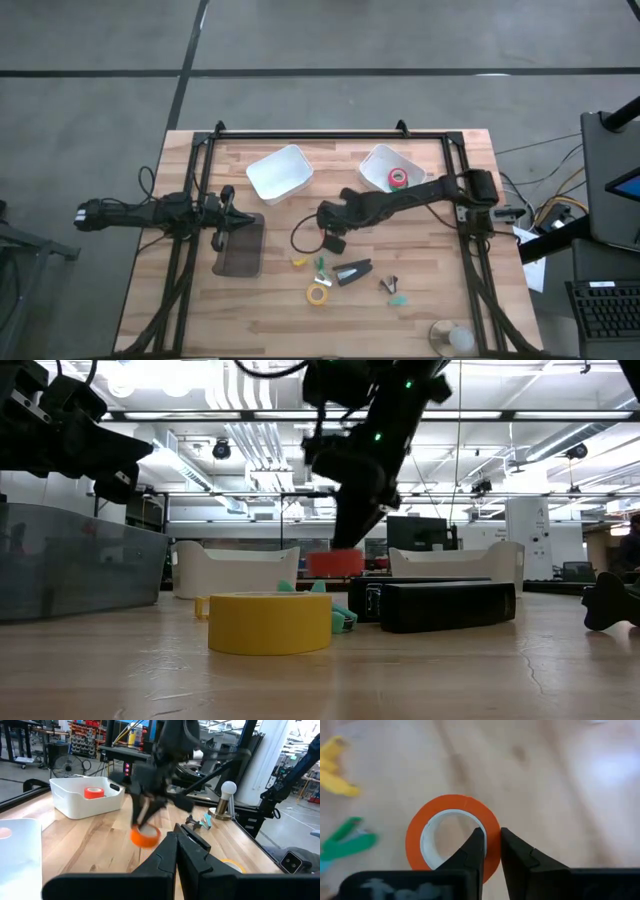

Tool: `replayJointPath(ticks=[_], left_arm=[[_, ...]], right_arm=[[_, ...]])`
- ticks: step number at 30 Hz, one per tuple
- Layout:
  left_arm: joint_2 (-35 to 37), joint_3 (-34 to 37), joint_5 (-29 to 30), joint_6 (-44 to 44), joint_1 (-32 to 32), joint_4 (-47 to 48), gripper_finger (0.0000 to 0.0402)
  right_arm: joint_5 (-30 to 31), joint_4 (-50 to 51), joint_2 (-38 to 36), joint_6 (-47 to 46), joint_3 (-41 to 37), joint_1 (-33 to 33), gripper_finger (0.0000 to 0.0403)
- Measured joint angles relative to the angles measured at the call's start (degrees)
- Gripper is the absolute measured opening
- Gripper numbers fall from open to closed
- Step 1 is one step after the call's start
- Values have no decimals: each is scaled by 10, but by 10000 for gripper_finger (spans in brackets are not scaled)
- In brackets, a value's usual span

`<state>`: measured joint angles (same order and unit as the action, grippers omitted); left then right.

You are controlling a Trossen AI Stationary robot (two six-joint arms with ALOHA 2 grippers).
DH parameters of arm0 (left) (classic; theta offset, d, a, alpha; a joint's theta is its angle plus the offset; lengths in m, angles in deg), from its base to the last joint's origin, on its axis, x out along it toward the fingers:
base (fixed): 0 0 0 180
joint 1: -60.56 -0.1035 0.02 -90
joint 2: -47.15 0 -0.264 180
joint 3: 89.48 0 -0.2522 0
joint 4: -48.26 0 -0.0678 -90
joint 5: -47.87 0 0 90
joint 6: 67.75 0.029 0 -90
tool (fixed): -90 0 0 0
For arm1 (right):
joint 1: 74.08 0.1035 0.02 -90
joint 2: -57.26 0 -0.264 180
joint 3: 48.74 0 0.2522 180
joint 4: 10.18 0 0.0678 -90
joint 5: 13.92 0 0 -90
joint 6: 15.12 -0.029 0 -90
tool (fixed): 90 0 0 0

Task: Pick and place Stapler, Stapler remover, tape
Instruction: Put the orange tape into the right white bin

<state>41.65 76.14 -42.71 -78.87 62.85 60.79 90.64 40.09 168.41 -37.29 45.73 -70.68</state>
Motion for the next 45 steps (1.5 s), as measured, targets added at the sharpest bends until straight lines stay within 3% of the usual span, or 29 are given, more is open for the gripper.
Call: replayJointPath(ticks=[9, 12, 30, 45], left_arm=[[0, 0, 0, 0, 0, 0, 12], [0, 0, 0, 0, 0, 0, 12], [0, 0, 0, 0, 0, 0, 12], [0, 0, 0, 0, 0, 0, 12]], right_arm=[[198, 131, -83, -44, -21, -29, 48], [233, 152, -101, -71, -33, -53, 47], [231, 169, -119, -80, -84, -203, 48], [201, 138, -83, -59, -107, -233, 56]])
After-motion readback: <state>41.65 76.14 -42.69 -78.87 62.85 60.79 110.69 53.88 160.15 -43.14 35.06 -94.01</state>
